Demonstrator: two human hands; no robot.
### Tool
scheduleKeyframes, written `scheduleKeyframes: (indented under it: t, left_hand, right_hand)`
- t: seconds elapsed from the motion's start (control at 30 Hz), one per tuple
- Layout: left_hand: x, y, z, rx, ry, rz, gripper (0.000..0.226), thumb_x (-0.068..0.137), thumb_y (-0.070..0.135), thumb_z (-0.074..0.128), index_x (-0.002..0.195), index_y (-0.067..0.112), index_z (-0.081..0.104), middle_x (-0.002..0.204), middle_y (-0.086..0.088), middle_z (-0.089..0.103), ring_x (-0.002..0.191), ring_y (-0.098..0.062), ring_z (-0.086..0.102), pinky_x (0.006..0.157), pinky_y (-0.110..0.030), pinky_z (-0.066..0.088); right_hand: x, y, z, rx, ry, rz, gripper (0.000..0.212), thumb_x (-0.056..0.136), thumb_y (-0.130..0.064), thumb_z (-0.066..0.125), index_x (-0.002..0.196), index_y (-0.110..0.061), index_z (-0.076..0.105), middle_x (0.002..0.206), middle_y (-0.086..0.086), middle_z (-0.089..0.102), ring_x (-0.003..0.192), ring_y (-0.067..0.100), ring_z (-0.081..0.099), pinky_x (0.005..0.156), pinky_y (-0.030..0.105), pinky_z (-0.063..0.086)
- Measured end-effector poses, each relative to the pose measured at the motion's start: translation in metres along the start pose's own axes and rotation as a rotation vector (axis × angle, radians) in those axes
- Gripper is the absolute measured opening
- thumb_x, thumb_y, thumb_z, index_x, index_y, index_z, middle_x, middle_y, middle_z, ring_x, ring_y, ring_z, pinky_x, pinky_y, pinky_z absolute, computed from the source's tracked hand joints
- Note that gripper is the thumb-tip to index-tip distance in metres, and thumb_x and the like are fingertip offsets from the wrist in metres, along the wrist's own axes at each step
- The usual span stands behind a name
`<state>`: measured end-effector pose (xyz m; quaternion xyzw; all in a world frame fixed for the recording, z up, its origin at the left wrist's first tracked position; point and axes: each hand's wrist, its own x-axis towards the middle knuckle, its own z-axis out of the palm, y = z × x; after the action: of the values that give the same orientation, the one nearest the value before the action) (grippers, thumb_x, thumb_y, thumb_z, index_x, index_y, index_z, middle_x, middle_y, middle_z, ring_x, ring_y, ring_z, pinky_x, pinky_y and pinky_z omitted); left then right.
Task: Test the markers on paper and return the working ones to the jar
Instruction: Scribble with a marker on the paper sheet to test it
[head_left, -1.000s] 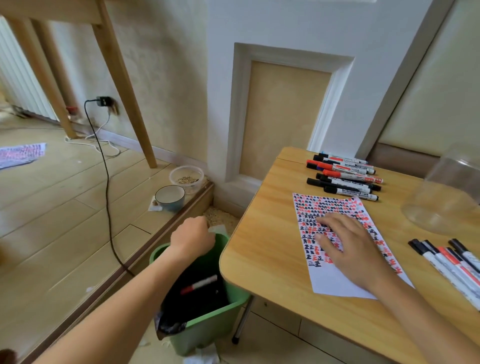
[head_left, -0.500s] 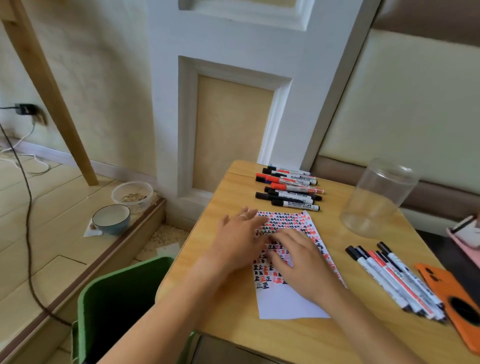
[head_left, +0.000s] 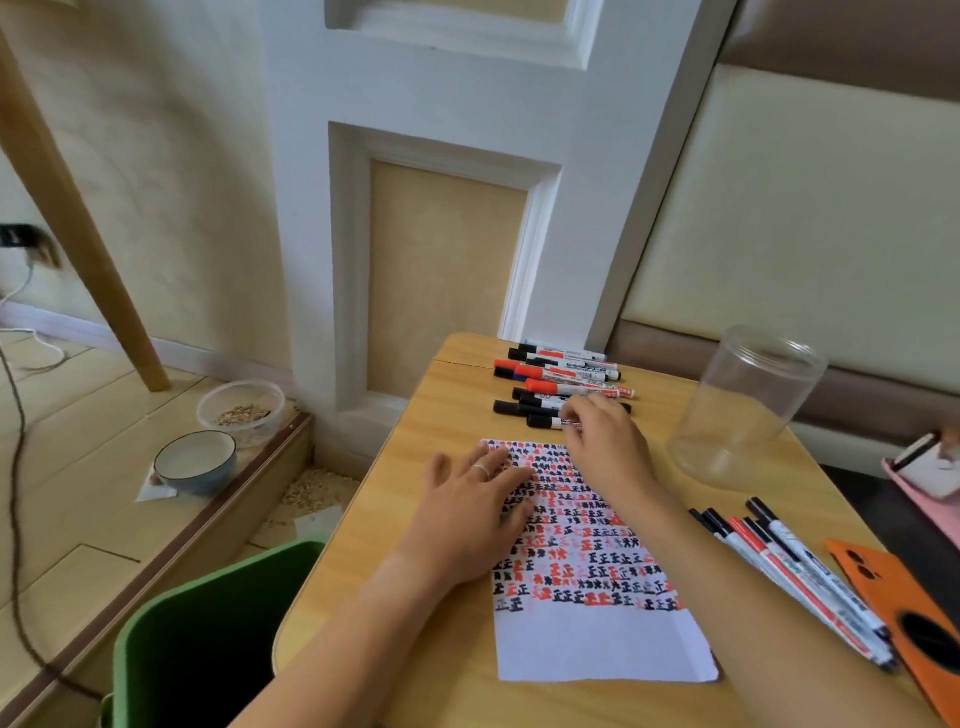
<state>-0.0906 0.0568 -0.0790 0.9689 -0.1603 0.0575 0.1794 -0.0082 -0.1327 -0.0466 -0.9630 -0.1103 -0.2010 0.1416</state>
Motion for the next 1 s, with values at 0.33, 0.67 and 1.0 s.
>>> scheduleKeyframes:
  t: [0.33,0.67,1.0]
  left_hand:
    - [0.000,0.002,-0.001,-0.014,-0.003,0.000,0.053,0.104,0.060,0.029,0.153,0.042,0.035,0.166,0.008,0.025,0.156,-0.013,0.007,0.123,-0.058,-0.003]
    - [-0.006,0.005,-0.004,-0.214,0.254,0.032,0.045,0.102,0.052,0.045,0.139,0.026,0.046,0.147,0.008,0.048,0.144,-0.010,0.033,0.122,-0.039,0.012]
    - [-0.035,0.031,-0.004,-0.321,0.181,0.313,0.031,0.108,0.038,0.031,0.091,0.019,0.049,0.075,0.009,0.046,0.067,-0.016,0.039,0.063,-0.039,0.031]
  right_hand:
    - [0.023,0.011,0.008,-0.234,-0.045,-0.203,0.021,0.096,-0.024,0.069,0.116,-0.019,0.067,0.119,-0.003,0.065,0.117,0.018,0.056,0.103,0.036,0.043]
    - [-0.041,-0.001,-0.032,-0.168,0.157,-0.545,0.015,0.096,-0.016,0.065,0.111,-0.013,0.062,0.095,0.000,0.062,0.084,0.019,0.059,0.078,0.035,0.054]
    - [-0.128,-0.010,-0.050,-0.068,0.161,-0.533,0.020,0.097,-0.022,0.054,0.110,-0.015,0.067,0.089,-0.001,0.055,0.075,0.019,0.055,0.061,0.031,0.048]
